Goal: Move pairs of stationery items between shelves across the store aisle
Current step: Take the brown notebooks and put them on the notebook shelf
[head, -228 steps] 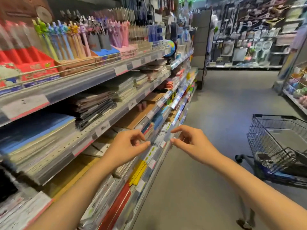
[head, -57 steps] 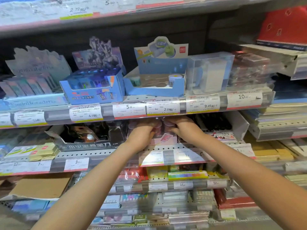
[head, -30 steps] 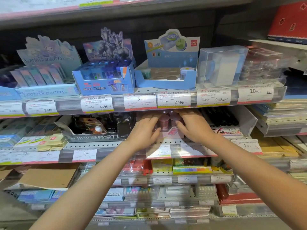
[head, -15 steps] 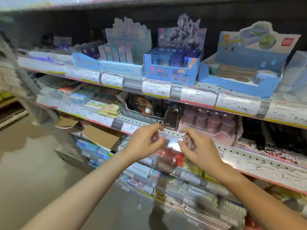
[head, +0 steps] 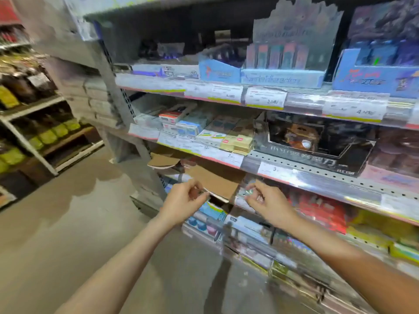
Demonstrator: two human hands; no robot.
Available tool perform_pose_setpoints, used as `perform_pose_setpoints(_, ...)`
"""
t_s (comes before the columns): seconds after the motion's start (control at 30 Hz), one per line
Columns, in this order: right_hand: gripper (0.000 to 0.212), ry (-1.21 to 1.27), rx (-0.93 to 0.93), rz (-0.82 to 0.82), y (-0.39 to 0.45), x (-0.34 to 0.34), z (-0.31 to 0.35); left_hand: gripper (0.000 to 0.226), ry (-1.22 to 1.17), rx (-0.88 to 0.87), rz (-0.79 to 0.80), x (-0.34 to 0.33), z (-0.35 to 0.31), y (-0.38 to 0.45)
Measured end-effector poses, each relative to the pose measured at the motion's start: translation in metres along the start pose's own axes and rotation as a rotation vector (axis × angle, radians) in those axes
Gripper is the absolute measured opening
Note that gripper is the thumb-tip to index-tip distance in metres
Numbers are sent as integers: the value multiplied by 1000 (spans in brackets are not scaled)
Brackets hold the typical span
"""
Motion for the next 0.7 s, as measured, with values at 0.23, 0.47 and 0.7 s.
perform_pose_setpoints(0.23, 20, 183, -330, 5, 49, -85, 3, 31, -89, 248, 4, 58, 144, 22)
perform_pose_setpoints(0.47, 8, 204, -573, -94, 84, -107, -28, 19, -158, 443, 28, 63, 237, 65)
perform_pose_setpoints(0.7, 29, 103, -753, -124, 124, -119, -58, 18, -159, 605, -42, 65, 322, 112)
Point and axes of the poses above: each hand's wrist, its own y-axis towards the middle knuckle, its own x-axis out of the back of the hand, z = x × y, the point moved 8 cm from there along y, towards the middle knuckle, and after that the axes turned 12 degrees about -x, right-handed, at the moved point
